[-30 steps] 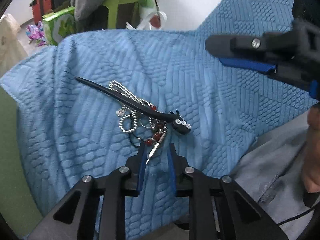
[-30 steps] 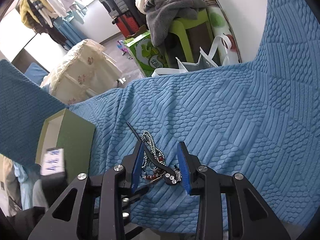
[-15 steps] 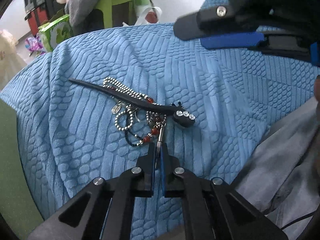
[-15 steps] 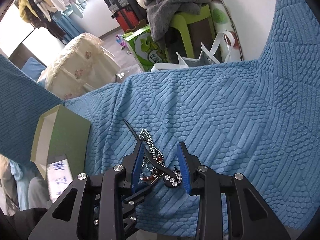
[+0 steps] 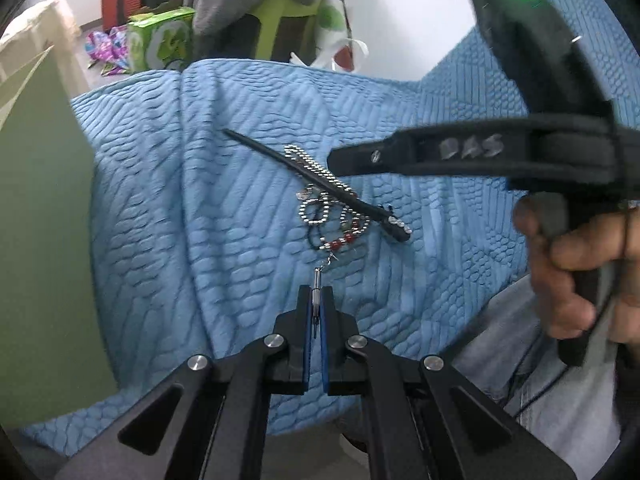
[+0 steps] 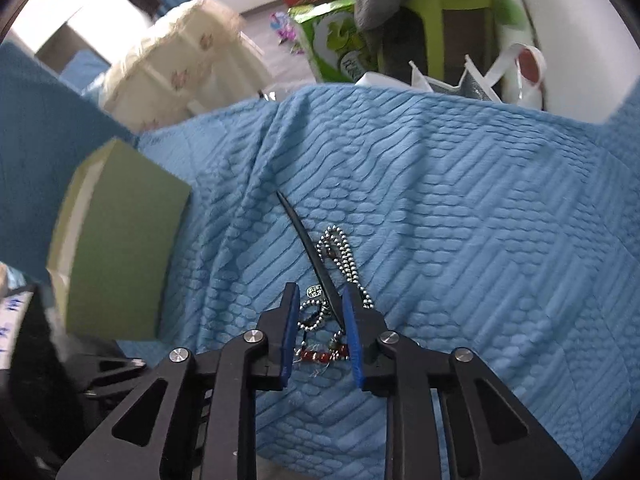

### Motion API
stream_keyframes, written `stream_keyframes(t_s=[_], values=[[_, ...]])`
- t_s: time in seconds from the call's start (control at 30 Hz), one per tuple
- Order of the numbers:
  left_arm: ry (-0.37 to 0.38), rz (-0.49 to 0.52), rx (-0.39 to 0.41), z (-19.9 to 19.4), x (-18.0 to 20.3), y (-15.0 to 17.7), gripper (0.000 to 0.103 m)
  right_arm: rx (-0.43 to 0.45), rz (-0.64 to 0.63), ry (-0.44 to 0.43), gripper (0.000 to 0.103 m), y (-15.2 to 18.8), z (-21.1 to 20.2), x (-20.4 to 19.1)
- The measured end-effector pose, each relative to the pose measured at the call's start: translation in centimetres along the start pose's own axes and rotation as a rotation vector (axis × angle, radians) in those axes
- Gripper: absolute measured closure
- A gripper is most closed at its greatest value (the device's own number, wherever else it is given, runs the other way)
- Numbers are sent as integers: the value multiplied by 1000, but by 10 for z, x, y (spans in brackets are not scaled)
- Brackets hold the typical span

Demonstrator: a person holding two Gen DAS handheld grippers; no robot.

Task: Organize jewelry
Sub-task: 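Grasp the black hair stick with the right gripper while the left gripper pinches the bead chain, then carry the black hair stick into the green box and open the right gripper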

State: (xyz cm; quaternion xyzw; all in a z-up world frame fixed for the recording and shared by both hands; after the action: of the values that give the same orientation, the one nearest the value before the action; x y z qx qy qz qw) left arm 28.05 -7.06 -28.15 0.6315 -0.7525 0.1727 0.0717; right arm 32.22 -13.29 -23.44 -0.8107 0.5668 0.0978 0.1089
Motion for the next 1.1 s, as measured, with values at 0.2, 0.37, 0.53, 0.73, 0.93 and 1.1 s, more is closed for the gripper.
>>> stream_keyframes(t_s=[0.2,0.37,0.53,0.73,0.93,1.1], values=[[13,-65,40,-11,-18,8,103,-49,-62,82,90,-4,20,-11],[26,-94,60,-16,-23,9,103,-70,-94,142,90,-3,31,-13],[35,-103,84,-20,-24,6,103,-62,-118,199,97,0,34,-21],[37,-108,123,-29,-24,7,103,-6,-30,120,97,10,15,-17],[36,-104,140,-38,-19,7,103,75,61,56,97,33,-16,-17],[33,-89,166,-54,-13,4,103,126,115,30,97,52,-32,-21]])
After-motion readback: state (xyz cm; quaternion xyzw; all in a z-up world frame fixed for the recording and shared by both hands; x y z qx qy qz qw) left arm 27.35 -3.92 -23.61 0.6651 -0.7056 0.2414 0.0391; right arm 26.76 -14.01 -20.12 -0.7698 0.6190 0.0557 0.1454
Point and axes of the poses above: each gripper's, at about its wrist camera, not at the fingertips, and z roughly the way its jaws point, x to its right, y to its underside, the point moved 2 cm from there along z, roughly the way its jaws point, and after that the axes turned 15 degrees about -x, right-handed, at the moved point
